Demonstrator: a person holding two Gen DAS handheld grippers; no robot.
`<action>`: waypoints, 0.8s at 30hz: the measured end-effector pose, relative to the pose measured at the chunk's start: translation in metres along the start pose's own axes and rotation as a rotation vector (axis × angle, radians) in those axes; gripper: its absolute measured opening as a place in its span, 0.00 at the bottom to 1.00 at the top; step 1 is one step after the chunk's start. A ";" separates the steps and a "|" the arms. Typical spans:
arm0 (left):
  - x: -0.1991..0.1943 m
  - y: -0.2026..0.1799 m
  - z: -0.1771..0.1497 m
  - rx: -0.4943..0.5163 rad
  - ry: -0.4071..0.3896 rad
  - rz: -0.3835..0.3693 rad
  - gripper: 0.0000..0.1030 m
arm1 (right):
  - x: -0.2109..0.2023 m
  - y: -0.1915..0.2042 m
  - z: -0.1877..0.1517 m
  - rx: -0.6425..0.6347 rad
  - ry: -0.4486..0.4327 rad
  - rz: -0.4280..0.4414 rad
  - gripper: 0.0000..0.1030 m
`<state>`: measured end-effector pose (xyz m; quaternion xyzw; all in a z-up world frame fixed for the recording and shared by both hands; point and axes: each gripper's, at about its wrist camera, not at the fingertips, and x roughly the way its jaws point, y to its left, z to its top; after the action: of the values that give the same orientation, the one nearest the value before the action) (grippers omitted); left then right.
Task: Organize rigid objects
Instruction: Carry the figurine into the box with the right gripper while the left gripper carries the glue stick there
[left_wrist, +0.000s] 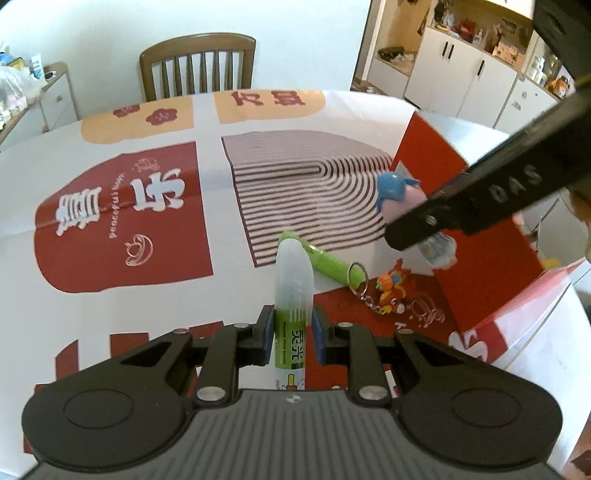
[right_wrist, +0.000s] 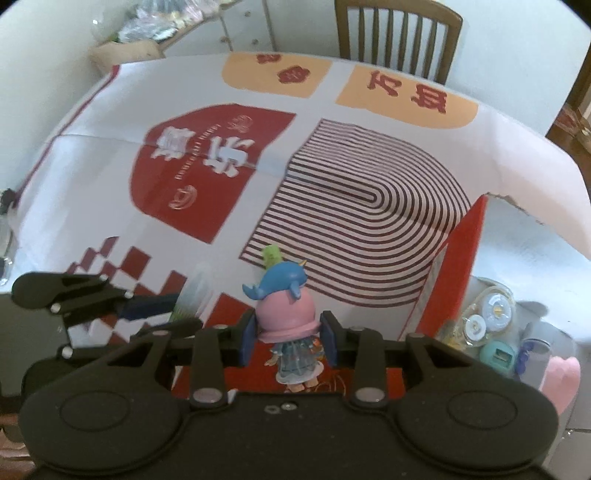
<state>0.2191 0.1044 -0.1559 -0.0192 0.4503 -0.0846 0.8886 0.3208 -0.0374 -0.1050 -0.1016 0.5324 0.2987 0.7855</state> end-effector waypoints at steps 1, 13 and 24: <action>-0.004 -0.001 0.001 -0.003 -0.005 0.000 0.20 | -0.007 0.001 -0.002 -0.007 -0.010 0.005 0.34; -0.053 -0.025 0.026 -0.032 -0.062 -0.015 0.15 | -0.072 -0.006 -0.021 -0.061 -0.102 0.036 0.34; -0.051 -0.052 0.035 -0.050 -0.055 0.041 0.14 | -0.110 -0.067 -0.050 -0.040 -0.147 0.015 0.34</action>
<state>0.2103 0.0602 -0.0888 -0.0343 0.4279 -0.0545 0.9015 0.2926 -0.1541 -0.0376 -0.0911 0.4678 0.3219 0.8181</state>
